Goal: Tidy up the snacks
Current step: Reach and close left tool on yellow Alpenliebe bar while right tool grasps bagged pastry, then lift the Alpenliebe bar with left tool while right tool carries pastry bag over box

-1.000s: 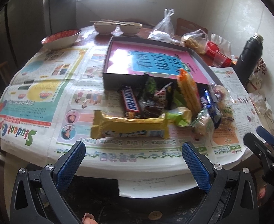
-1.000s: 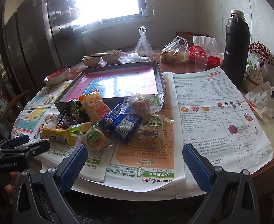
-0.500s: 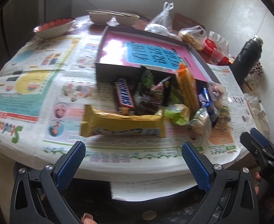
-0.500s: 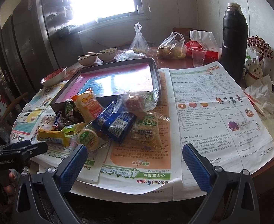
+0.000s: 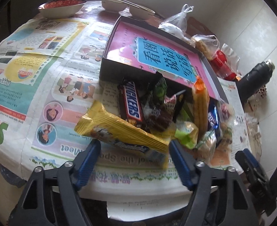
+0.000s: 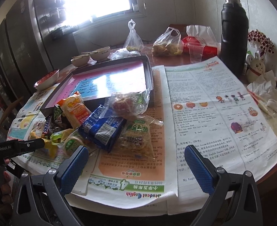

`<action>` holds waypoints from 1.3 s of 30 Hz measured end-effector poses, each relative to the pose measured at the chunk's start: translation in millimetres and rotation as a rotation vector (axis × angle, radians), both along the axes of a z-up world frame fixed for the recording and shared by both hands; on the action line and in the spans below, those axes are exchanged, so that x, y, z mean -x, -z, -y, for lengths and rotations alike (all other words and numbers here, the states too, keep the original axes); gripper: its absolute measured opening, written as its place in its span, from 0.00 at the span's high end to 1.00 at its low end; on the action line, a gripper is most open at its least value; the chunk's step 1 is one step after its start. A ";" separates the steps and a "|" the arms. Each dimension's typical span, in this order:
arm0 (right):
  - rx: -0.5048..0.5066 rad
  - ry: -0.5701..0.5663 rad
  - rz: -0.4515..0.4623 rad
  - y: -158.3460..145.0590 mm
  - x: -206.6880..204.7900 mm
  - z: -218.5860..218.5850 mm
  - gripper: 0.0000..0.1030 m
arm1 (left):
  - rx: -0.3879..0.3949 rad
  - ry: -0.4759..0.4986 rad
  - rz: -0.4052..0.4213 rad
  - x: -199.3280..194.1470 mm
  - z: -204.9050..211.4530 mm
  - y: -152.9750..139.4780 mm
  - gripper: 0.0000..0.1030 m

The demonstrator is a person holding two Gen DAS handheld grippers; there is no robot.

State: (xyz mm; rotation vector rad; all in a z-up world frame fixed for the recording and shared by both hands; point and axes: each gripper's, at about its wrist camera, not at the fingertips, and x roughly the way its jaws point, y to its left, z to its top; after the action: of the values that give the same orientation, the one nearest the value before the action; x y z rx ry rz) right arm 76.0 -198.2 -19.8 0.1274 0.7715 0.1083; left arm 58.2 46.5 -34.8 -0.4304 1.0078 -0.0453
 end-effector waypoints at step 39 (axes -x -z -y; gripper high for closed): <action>0.041 -0.037 -0.033 23.1 -31.9 15.7 0.57 | -0.149 0.017 0.047 7.6 -4.9 0.3 0.77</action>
State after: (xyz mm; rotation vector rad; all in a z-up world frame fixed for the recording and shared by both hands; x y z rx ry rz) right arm 107.9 -213.9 -42.8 0.0761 0.8084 0.1256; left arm 50.7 51.4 -35.1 -0.2833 0.9616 0.0046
